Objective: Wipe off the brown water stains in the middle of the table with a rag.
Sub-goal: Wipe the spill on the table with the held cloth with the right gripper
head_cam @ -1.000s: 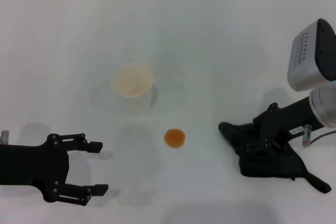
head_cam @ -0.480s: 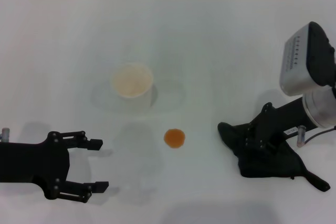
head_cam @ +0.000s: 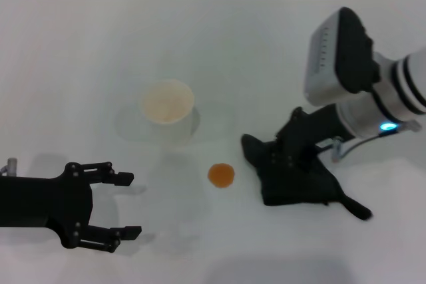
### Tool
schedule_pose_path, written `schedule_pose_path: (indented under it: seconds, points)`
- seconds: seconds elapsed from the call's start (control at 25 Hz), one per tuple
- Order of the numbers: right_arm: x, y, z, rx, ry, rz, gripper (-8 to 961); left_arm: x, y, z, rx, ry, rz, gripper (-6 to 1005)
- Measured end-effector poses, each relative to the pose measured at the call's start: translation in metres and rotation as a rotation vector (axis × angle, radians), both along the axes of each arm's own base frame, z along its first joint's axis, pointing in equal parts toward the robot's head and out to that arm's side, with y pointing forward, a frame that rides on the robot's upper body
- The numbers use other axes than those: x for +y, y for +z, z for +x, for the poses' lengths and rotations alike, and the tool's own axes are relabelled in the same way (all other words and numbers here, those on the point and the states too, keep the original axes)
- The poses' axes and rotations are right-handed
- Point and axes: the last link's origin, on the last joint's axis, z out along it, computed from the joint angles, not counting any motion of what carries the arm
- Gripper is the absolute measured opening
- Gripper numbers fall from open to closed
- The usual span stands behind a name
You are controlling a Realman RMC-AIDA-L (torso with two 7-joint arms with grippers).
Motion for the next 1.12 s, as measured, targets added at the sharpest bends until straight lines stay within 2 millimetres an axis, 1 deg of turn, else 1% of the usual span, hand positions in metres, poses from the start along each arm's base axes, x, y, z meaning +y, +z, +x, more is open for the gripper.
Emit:
schedule_pose_path:
  seconds: [0.16, 0.32, 0.52, 0.68, 0.84, 0.96, 1.12]
  points:
    - [0.008, -0.016, -0.015, 0.009, 0.033, -0.011, 61, 0.0, -0.001, 0.0, -0.002, 0.002, -0.003, 877]
    - [0.006, -0.03, -0.028, 0.018, 0.065, -0.04, 61, -0.002, -0.001, -0.001, 0.004, 0.008, -0.009, 877]
    - [-0.012, -0.048, -0.041, 0.031, 0.109, -0.131, 61, -0.001, -0.003, -0.002, 0.013, 0.01, -0.012, 877]
    - [-0.026, -0.06, -0.047, 0.024, 0.14, -0.2, 60, 0.0, -0.003, -0.001, 0.013, 0.003, -0.011, 877]
    - [-0.027, -0.061, -0.047, 0.019, 0.146, -0.201, 60, 0.002, -0.003, 0.0, 0.014, -0.003, -0.009, 877]
    - [-0.015, -0.055, -0.043, 0.02, 0.143, -0.149, 60, 0.002, -0.003, 0.0, 0.016, 0.0, -0.005, 877]
    - [0.004, -0.04, -0.034, -0.005, 0.136, -0.067, 60, 0.002, -0.004, -0.002, 0.025, 0.005, -0.004, 877]
